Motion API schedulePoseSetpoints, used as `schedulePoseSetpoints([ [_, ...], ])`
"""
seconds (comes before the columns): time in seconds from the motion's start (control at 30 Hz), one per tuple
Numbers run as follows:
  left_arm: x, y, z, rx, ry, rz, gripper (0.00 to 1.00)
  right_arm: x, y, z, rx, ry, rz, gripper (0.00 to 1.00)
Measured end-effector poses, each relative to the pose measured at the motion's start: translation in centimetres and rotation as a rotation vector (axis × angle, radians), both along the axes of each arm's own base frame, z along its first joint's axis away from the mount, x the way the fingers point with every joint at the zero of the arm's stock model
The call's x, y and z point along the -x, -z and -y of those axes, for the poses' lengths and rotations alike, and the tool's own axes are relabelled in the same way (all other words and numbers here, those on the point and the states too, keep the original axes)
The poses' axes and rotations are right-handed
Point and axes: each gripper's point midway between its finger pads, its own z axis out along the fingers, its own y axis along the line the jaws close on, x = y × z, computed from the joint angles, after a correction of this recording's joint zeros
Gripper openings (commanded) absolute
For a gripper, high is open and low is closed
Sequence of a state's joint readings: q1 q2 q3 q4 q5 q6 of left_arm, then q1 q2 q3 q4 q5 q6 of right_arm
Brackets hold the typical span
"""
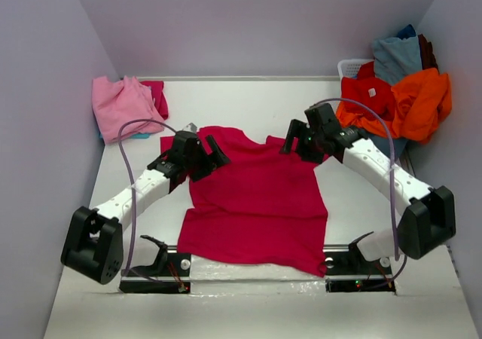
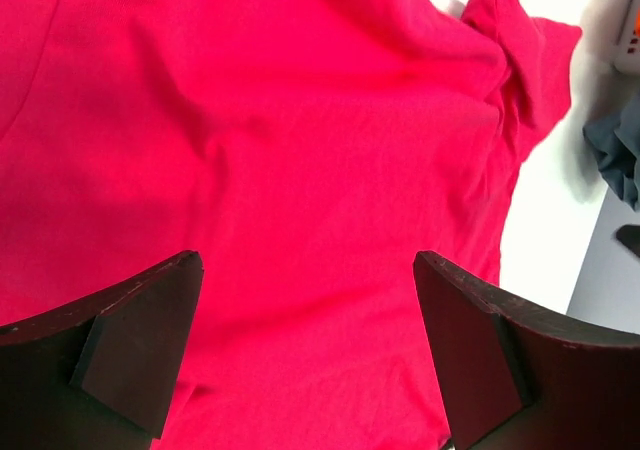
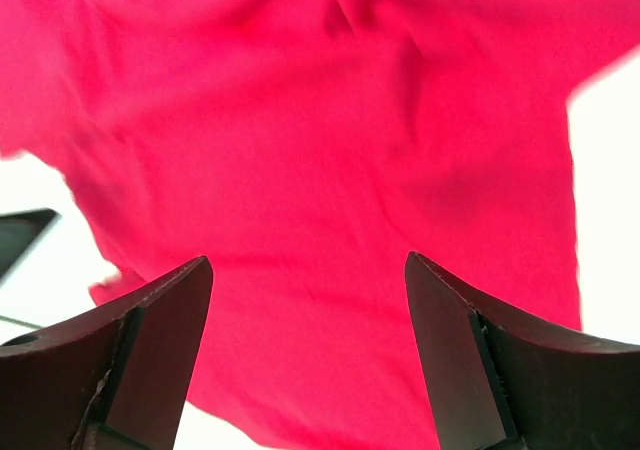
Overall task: Fold and stack the t-shirts
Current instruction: Flatten the tshirt out
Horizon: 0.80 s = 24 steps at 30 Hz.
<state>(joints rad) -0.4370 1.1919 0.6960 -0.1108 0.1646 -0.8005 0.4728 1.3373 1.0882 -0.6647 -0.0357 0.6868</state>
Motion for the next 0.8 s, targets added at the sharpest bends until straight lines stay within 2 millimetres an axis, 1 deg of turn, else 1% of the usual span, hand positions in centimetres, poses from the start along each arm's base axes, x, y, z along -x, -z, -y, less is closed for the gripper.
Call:
schedulePoseSetpoints([
  [0.07, -1.2, 0.3, 0.5, -0.005, 0.002, -0.010, 0.99, -2.7, -1.1, -0.7, 0.024, 0.007, 0.027, 0.83],
  [0.1, -1.7, 0.5, 0.6, -0.007, 0.000, -0.015, 0.99, -3.7, -1.4, -1.1, 0.029, 0.005, 0.037, 0.83],
  [0.13, -2.5, 0.7, 0.8, -0.006, -0.001, -0.019, 0.99, -5.4, -2.1, -1.8, 0.028, 0.004, 0.059, 0.81],
  [0.2, -4.3, 0.9, 1.2, -0.001, -0.004, -0.018, 0.99, -7.7, -2.7, -2.7, 0.036, -0.003, 0.084, 0.78],
  [0.23, -4.8, 1.1, 1.2, 0.002, -0.006, -0.020, 0.99, -8.9, -2.9, -3.2, 0.040, -0.005, 0.093, 0.76],
  [0.27, -5.6, 1.2, 1.1, 0.007, -0.012, -0.021, 0.99, -9.8, -2.9, -3.6, 0.043, -0.008, 0.096, 0.73],
  [0.3, -6.1, 1.4, 1.0, 0.008, -0.018, -0.025, 0.99, -11.0, -2.7, -4.1, 0.048, -0.013, 0.102, 0.64],
  [0.4, -8.0, 2.1, 1.0, 0.021, -0.026, -0.031, 0.99, -13.1, -1.7, -4.7, 0.065, -0.020, 0.094, 0.63],
  [0.43, -8.5, 2.3, 0.9, 0.023, -0.028, -0.038, 0.99, -13.5, -1.4, -4.9, 0.070, -0.021, 0.086, 0.62],
  [0.5, -9.1, 2.8, 0.9, 0.028, -0.026, -0.046, 0.99, -14.5, 0.0, -5.5, 0.081, -0.031, 0.066, 0.62],
  [0.57, -9.4, 3.2, 1.0, 0.030, -0.021, -0.055, 0.99, -14.8, 1.5, -5.7, 0.093, -0.036, 0.041, 0.62],
  [0.67, -9.5, 3.2, 1.2, 0.034, -0.012, -0.056, 0.99, -14.5, 4.1, -5.5, 0.124, -0.046, -0.019, 0.60],
  [0.8, -10.3, 2.3, 1.4, 0.053, -0.003, -0.033, 0.99, -14.1, 6.2, -5.3, 0.153, -0.058, -0.067, 0.57],
])
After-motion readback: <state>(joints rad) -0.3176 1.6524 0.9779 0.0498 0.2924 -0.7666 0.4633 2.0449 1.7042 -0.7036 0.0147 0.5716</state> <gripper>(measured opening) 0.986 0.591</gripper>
